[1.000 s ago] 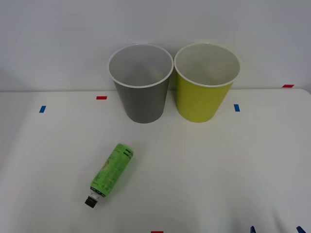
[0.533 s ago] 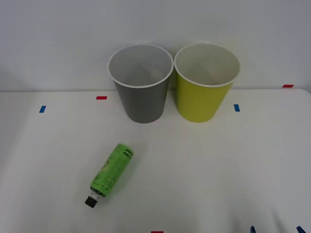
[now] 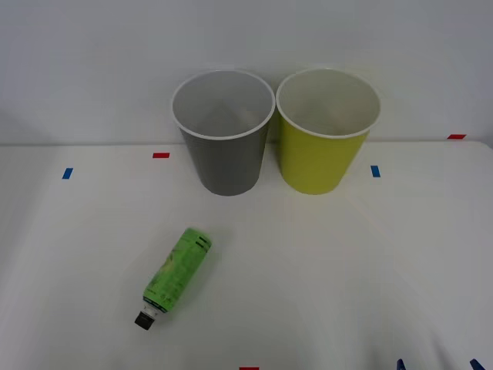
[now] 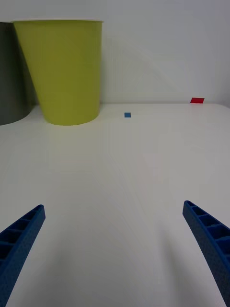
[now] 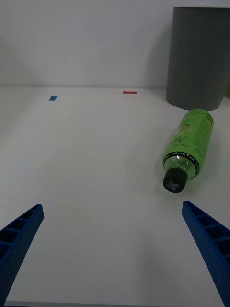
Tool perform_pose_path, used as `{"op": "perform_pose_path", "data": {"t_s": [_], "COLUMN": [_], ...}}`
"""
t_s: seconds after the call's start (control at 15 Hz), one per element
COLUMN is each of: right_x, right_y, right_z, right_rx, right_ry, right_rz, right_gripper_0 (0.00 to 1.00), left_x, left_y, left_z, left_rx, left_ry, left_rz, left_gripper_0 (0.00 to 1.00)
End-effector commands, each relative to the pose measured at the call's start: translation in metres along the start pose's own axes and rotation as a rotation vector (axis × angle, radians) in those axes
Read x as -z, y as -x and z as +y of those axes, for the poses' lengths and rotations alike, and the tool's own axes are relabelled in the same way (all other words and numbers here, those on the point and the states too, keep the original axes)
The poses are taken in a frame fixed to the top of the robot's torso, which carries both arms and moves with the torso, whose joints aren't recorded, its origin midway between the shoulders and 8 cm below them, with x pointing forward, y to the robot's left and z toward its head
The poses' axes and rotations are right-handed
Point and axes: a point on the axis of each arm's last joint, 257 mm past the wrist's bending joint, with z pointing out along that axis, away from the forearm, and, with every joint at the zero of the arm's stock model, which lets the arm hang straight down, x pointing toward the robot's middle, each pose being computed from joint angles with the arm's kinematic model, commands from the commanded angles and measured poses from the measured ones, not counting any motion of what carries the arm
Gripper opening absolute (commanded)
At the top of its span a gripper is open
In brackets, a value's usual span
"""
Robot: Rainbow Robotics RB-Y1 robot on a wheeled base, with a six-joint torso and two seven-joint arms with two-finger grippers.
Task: Put cans in the gray bin and PET bottles in the light green bin.
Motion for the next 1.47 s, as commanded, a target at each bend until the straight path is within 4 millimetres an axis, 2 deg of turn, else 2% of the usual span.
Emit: {"op": "perform_pose_path", "data": {"t_s": [0.07,1.0,1.07,1.47], "right_x": [0.0,0.0,0.0,0.0], "right_y": [0.0,0.0,0.0,0.0], "right_z": [0.0,0.0,0.0,0.0], "right_rx": [0.0,0.0,0.0,0.0], "right_ry": [0.0,0.0,0.0,0.0], "right_rz": [0.0,0.0,0.0,0.0], "right_gripper_0": [1.0,1.0,1.0,1.0], "left_x": [0.0,0.0,-0.002,-0.014], "left_y": [0.0,0.0,-0.017,0.004], "left_z": [0.0,0.0,0.0,0.021], "left_rx": [0.0,0.0,0.008,-0.025], "left_ry": [0.0,0.0,-0.002,-0.012], "left_rz": [0.0,0.0,0.027,-0.039], "left_gripper_0": [1.0,1.0,1.0,1.0]}}
